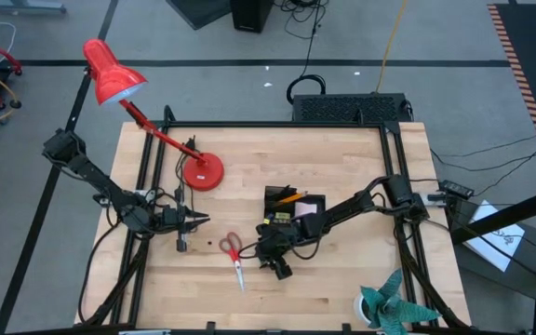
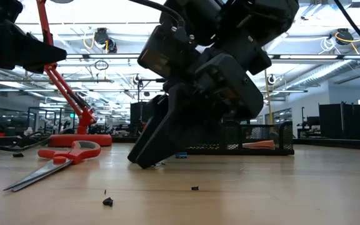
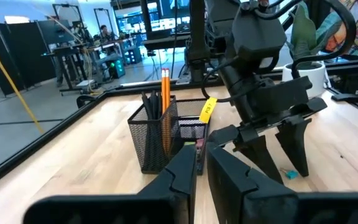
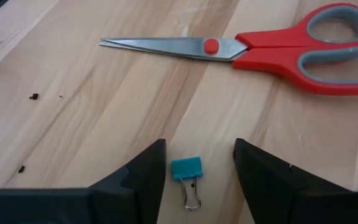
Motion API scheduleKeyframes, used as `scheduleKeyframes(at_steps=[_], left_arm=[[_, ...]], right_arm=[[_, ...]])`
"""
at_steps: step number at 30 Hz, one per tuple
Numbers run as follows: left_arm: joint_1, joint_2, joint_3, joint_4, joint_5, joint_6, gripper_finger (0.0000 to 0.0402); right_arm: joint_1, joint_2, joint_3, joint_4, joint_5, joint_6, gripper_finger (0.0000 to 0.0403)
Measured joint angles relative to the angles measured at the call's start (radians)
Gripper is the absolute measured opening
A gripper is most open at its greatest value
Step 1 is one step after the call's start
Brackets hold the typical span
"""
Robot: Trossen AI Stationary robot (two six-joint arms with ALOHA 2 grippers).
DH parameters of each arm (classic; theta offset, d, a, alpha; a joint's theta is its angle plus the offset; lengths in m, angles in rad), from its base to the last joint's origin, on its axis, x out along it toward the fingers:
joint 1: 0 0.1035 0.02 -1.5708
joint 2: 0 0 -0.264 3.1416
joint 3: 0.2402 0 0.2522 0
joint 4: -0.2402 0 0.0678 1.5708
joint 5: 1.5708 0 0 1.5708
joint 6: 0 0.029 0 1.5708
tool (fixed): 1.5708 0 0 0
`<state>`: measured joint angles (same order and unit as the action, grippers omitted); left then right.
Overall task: Pick and place office supplies into organizer
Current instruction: Put the blue binder clip into the black desk organizer
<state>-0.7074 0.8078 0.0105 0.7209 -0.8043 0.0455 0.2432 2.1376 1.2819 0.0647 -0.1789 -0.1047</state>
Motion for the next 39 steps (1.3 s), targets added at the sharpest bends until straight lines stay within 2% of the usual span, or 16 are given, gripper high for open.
scheduleKeyframes(at_steps=[12,23,39], left_arm=[[0.000,0.000,0.000,0.000,0.000,-0.022,0.0047],[0.000,0.000,0.000,0.000,0.001,-0.035,0.0047],[0.000,0.000,0.000,0.000,0.002,-0.047,0.0047]], right_arm=[[0.022,0.003,-0.002,-0.100,0.001,-0.076,0.0182],[0.024,0.003,-0.003,-0.160,-0.001,-0.064,0.0183],[0.020,0.003,-0.004,-0.200,-0.013,-0.058,0.0128]])
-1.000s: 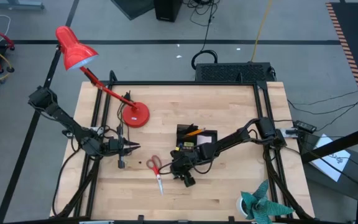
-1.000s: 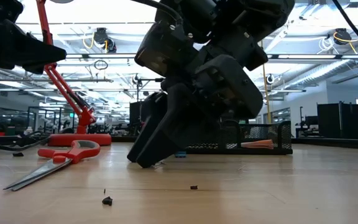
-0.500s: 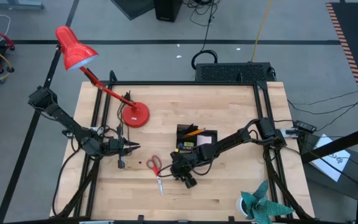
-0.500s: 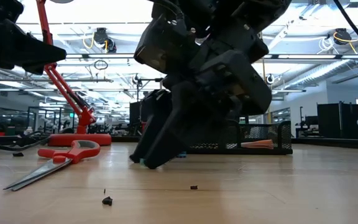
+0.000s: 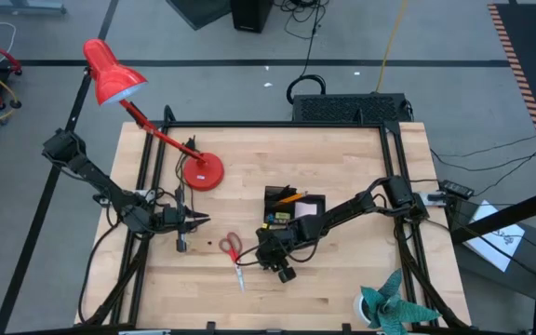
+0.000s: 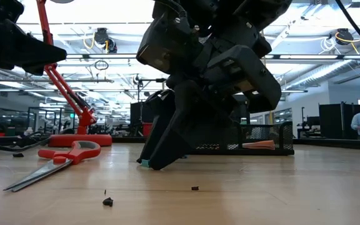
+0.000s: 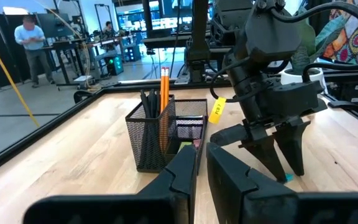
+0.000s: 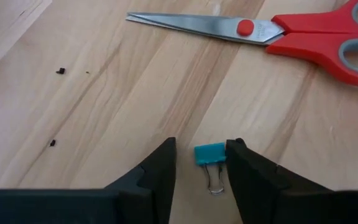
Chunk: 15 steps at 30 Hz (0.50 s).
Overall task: Pick and place office supplies into organizer
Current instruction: Put the blue binder clip into the black desk organizer
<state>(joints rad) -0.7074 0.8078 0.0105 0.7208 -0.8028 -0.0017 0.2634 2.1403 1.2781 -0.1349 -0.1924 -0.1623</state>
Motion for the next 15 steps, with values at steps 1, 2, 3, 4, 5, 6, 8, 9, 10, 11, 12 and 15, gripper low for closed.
scheduleKeyframes(at_steps=[1,2,3,4,5,6,8,9,10,11,12,15], left_arm=[[0.000,0.000,0.000,0.000,0.000,0.000,0.0047],[0.000,0.000,0.000,0.000,0.000,0.000,0.0047],[0.000,0.000,0.000,0.000,0.000,0.000,0.0047],[0.000,0.000,0.000,0.000,0.000,0.000,0.0047],[0.000,0.000,0.000,0.000,0.000,0.000,0.0047],[0.000,0.000,0.000,0.000,0.000,0.000,0.0047],[0.000,0.000,0.000,0.000,0.000,0.000,0.0047],[0.000,0.000,0.000,0.000,0.000,0.000,0.0047],[0.000,0.000,0.000,0.000,0.000,0.000,0.0047],[0.000,0.000,0.000,0.000,0.000,0.000,0.0047],[0.000,0.000,0.000,0.000,0.000,0.000,0.0047],[0.000,0.000,0.000,0.001,0.000,0.000,0.0047]], right_arm=[[0.000,0.000,0.000,0.000,-0.002,0.000,0.0121],[-0.001,0.000,0.000,0.000,-0.003,0.002,0.0113],[-0.001,0.000,0.000,0.000,-0.003,0.005,0.0104],[-0.002,0.000,-0.001,-0.001,-0.003,0.007,0.0095],[-0.002,0.000,-0.001,-0.001,-0.003,0.008,0.0086],[-0.002,0.000,-0.001,-0.001,-0.003,0.008,0.0076],[-0.002,0.000,-0.001,-0.001,-0.003,0.008,0.0060],[-0.002,-0.001,-0.001,-0.001,-0.003,0.008,0.0054],[-0.002,-0.006,-0.001,0.000,-0.001,0.008,0.0049],[-0.002,-0.009,-0.001,0.005,0.002,0.008,0.0047],[-0.002,-0.016,-0.001,0.007,0.005,0.008,0.0047],[-0.005,-0.058,-0.001,0.006,0.024,0.012,0.0057]])
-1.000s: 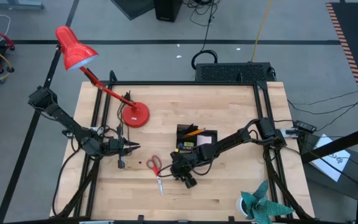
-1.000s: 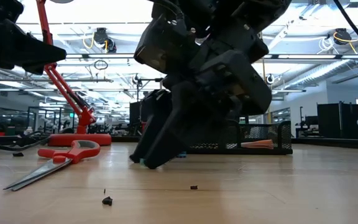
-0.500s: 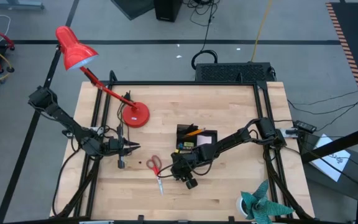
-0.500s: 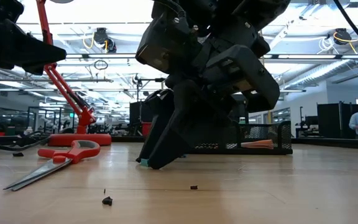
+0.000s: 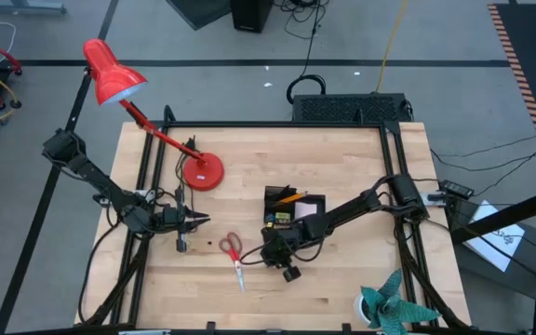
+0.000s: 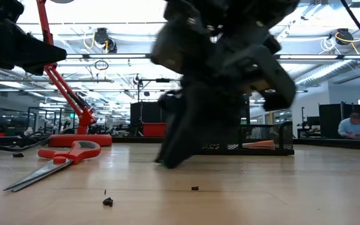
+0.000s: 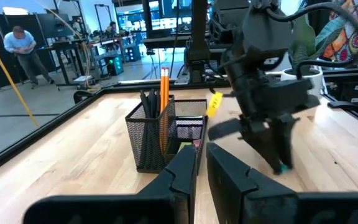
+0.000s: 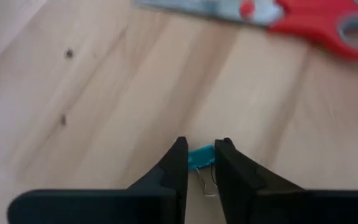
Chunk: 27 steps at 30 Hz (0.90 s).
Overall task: Pick and place office supplies into organizer
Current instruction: Put the blue binder clip into the black desk organizer
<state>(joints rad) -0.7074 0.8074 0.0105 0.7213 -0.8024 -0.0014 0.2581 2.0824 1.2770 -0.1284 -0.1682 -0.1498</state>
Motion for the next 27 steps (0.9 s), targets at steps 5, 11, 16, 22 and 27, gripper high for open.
scheduleKeyframes(at_steps=[5,11,16,22,27], left_arm=[[0.000,0.000,0.000,0.000,0.000,0.000,0.0047],[0.000,0.000,0.000,0.000,0.000,-0.002,0.0047],[0.000,0.000,0.000,0.000,0.000,-0.003,0.0047],[0.000,0.000,0.000,0.000,0.000,-0.004,0.0047],[0.000,0.000,0.000,0.001,0.000,-0.004,0.0047]], right_arm=[[-0.002,-0.097,-0.009,-0.055,0.155,0.004,0.0068],[-0.002,-0.222,-0.003,-0.040,0.368,0.034,0.0053],[-0.003,-0.256,-0.002,-0.049,0.410,0.089,0.0057],[-0.025,-0.242,-0.003,-0.132,0.461,0.152,0.0062],[-0.049,-0.245,-0.033,-0.131,0.487,0.206,0.0058]])
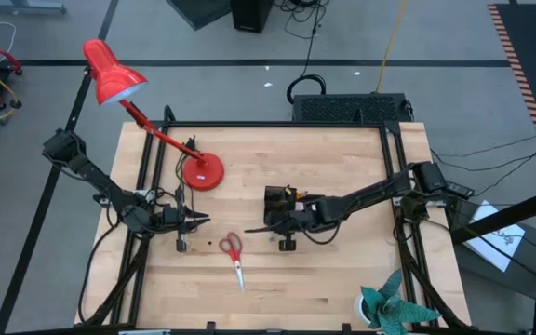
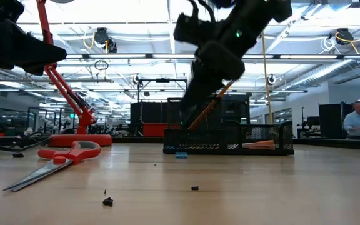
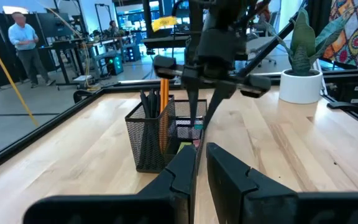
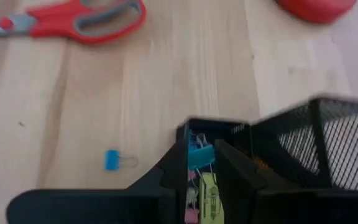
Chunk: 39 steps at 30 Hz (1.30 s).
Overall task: Pick and place office supplies into organizer
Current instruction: Put the blue binder clip into the black desk organizer
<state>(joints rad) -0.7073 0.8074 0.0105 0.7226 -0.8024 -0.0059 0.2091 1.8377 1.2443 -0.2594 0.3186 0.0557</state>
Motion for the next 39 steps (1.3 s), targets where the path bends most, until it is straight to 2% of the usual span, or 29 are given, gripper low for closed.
scheduleKeyframes(at_steps=[13,35,39], left_arm=[[0.000,0.000,0.000,0.000,0.000,-0.003,0.0047],[0.000,0.000,0.000,0.000,0.000,-0.003,0.0047],[0.000,0.000,0.000,0.000,0.000,-0.003,0.0047]], right_arm=[[-0.033,-0.002,-0.063,0.006,0.003,0.040,0.0063],[-0.045,-0.002,-0.064,0.022,-0.006,0.115,0.0071],[-0.044,-0.002,-0.063,0.024,-0.009,0.129,0.0093]])
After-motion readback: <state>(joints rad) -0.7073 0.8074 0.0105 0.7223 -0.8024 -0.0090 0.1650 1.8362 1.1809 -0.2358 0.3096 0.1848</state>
